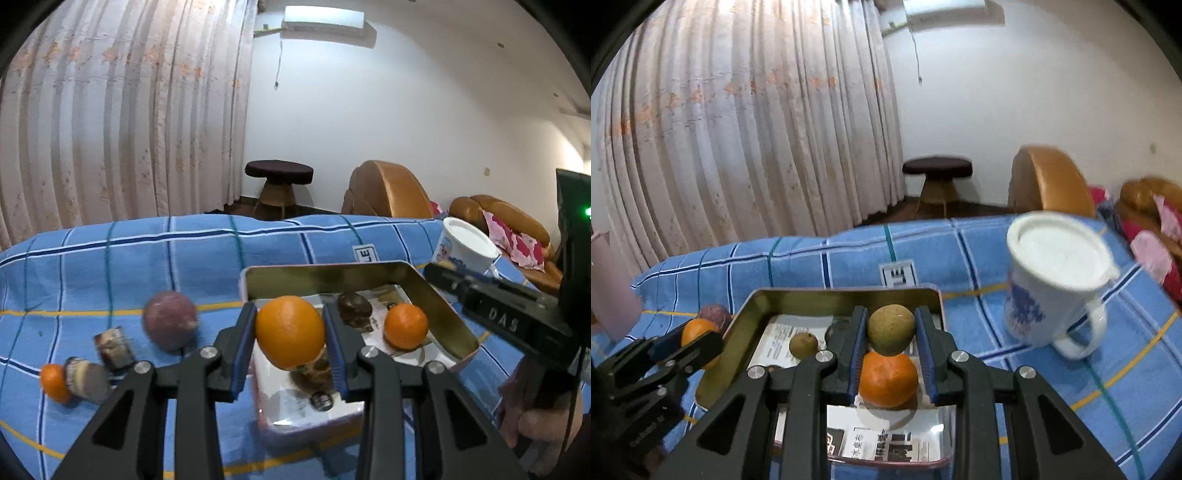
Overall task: Organize fruits
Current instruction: 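Carry the kiwi and orange into the tin box and open both tools, then withdraw both tools from the tin toward the remaining items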
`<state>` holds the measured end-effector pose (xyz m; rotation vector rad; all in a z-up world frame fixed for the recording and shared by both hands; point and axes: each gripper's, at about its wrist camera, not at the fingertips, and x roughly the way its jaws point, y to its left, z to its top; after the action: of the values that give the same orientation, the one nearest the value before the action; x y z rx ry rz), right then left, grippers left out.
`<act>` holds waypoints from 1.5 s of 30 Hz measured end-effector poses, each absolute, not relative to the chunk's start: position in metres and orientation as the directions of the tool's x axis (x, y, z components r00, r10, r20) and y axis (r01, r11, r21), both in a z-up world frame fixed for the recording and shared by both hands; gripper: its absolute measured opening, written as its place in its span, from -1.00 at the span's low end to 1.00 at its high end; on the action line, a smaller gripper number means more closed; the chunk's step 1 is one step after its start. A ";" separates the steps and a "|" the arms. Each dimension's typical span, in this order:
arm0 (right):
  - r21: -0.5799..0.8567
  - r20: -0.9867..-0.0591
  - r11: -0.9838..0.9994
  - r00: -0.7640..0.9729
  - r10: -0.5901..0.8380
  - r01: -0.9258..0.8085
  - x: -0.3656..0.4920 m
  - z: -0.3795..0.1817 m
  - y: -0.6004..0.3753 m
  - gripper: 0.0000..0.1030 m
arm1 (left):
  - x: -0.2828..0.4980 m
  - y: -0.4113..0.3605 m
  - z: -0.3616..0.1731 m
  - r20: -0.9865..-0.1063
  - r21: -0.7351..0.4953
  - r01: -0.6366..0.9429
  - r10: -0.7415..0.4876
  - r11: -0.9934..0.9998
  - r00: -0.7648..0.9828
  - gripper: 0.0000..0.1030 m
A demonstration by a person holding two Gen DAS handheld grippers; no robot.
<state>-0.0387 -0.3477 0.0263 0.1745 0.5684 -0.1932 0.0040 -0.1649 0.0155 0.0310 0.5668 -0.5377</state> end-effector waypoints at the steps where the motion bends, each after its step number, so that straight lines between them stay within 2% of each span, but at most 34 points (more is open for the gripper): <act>1: 0.130 -0.566 0.967 0.817 -0.108 0.218 -0.037 0.022 -0.349 -0.45 | 0.005 -0.170 0.015 -0.527 -0.104 0.489 -0.465 0.866 0.711 -0.26; 7: 0.082 -0.613 0.982 0.786 -0.082 0.167 -0.026 0.010 -0.329 -0.45 | 0.012 -0.177 0.007 -0.578 -0.073 0.465 -0.417 0.883 0.702 -0.25; 15: 0.094 -0.633 0.985 0.772 -0.055 0.147 -0.021 0.000 -0.326 -0.45 | 0.009 -0.181 0.006 -0.590 -0.041 0.446 -0.382 0.894 0.712 -0.22; 16: 0.097 -0.633 0.985 0.773 -0.050 0.144 -0.021 0.000 -0.326 -0.45 | 0.009 -0.181 0.006 -0.588 -0.038 0.445 -0.380 0.895 0.714 -0.17; 19: 0.123 -0.634 0.983 0.773 -0.027 0.135 -0.020 0.000 -0.327 -0.31 | 0.007 -0.180 0.007 -0.578 -0.025 0.431 -0.365 0.902 0.730 0.25; 24: 0.194 -0.604 0.970 0.797 0.001 0.147 -0.025 0.006 -0.336 -0.23 | 0.006 -0.174 0.011 -0.561 -0.042 0.411 -0.362 0.911 0.744 0.51; 25: 0.202 -0.596 0.968 0.803 0.002 0.147 -0.027 0.009 -0.336 -0.16 | 0.006 -0.173 0.012 -0.558 -0.046 0.408 -0.362 0.912 0.746 0.60; 28: 0.213 -0.543 0.964 0.840 -0.018 0.158 -0.035 0.017 -0.338 0.40 | 0.001 -0.170 0.017 -0.531 -0.050 0.393 -0.357 0.918 0.768 0.95; 29: 0.213 -0.527 0.963 0.849 -0.027 0.163 -0.037 0.019 -0.338 0.44 | -0.001 -0.167 0.021 -0.511 -0.048 0.375 -0.345 0.926 0.787 0.98; 33: 0.196 -0.463 0.961 0.882 -0.085 0.195 -0.046 0.026 -0.338 0.44 | -0.004 -0.160 0.027 -0.487 -0.032 0.344 -0.315 0.938 0.814 1.00; 37: 0.194 -0.451 0.951 0.882 -0.133 0.242 -0.047 0.025 -0.342 0.44 | -0.001 -0.145 0.024 -0.496 -0.042 0.306 -0.286 0.951 0.820 1.00; 45: 0.129 -0.354 0.950 0.908 -0.223 0.284 -0.058 0.027 -0.329 0.45 | 0.005 -0.110 0.017 -0.493 0.004 0.189 -0.163 0.982 0.855 1.00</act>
<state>-0.0579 -0.3290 0.0275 0.1798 0.3435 -0.2629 0.0050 -0.1104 0.0165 0.0530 0.5132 -0.1851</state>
